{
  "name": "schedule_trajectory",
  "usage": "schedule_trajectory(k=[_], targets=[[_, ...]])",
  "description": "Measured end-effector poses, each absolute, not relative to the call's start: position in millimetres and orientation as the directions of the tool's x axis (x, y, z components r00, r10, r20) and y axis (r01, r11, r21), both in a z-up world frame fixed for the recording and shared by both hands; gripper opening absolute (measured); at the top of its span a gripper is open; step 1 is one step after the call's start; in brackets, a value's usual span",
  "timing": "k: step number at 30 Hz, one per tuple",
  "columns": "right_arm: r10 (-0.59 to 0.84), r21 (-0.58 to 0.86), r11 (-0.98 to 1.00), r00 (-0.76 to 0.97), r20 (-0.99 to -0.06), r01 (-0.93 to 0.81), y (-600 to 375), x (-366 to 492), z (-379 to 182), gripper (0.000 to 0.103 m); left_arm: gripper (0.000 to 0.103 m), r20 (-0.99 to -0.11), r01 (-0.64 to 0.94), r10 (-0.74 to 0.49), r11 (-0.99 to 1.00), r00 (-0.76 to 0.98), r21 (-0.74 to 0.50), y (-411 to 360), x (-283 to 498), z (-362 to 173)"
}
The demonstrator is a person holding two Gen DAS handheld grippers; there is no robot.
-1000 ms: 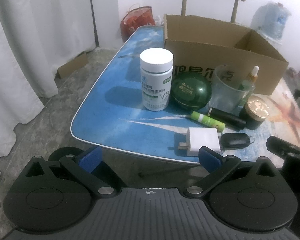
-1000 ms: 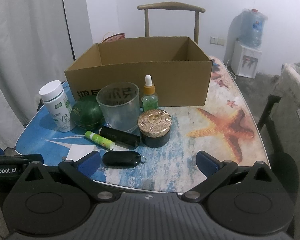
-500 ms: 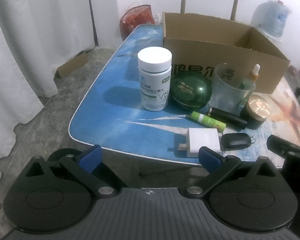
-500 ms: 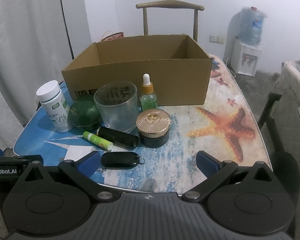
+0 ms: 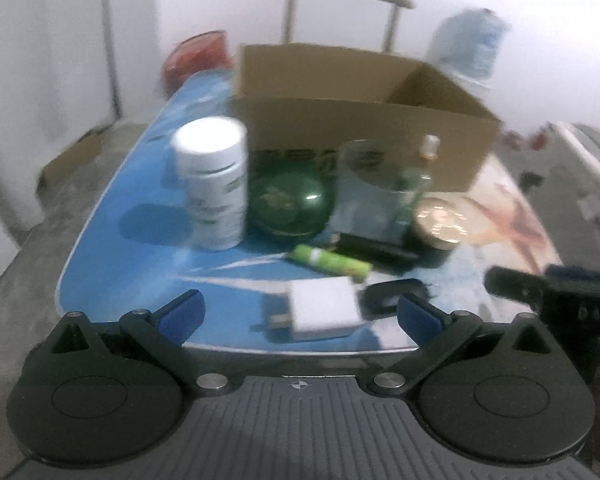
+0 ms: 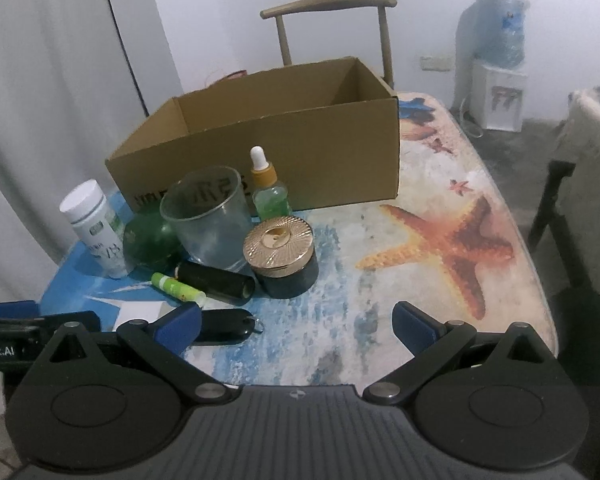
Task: Organize rigid objects
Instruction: 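Move the right tool toward the black cylindrical battery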
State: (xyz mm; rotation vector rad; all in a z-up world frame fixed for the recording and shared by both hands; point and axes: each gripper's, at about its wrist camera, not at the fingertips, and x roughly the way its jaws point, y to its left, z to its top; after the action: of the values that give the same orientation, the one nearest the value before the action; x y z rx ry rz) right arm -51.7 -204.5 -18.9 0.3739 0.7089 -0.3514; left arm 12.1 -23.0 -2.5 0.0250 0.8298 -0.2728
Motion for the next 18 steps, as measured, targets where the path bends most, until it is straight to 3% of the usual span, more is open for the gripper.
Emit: schedule_trajectory(k=[5, 9, 13, 18], targets=[[-0.134, 0.29, 0.861, 0.737, -0.662, 0.417, -228, -55, -23, 0.095, 0.1, -0.711, 0.383, -0.29, 0.923, 0.641, -0.031, -47, 6, 2], [-0.074, 0.342, 0.857, 0.749, -0.658, 0.385, -239, -50, -28, 0.083, 0.093, -0.714, 0.434, -0.311, 0.901, 0.627, -0.011, -62, 7, 0], [0.026, 0.42, 0.843, 0.755, -0.655, 0.336, -241, -42, -36, 0.076, 0.079, -0.733, 0.475, -0.311, 0.88, 0.604, 0.018, -79, 10, -5], [0.016, 0.41, 0.851, 0.764, -0.645, 0.329, -247, -35, -36, 0.07, 0.074, -0.739, 0.512, -0.345, 0.859, 0.578, -0.001, -95, 23, -11]])
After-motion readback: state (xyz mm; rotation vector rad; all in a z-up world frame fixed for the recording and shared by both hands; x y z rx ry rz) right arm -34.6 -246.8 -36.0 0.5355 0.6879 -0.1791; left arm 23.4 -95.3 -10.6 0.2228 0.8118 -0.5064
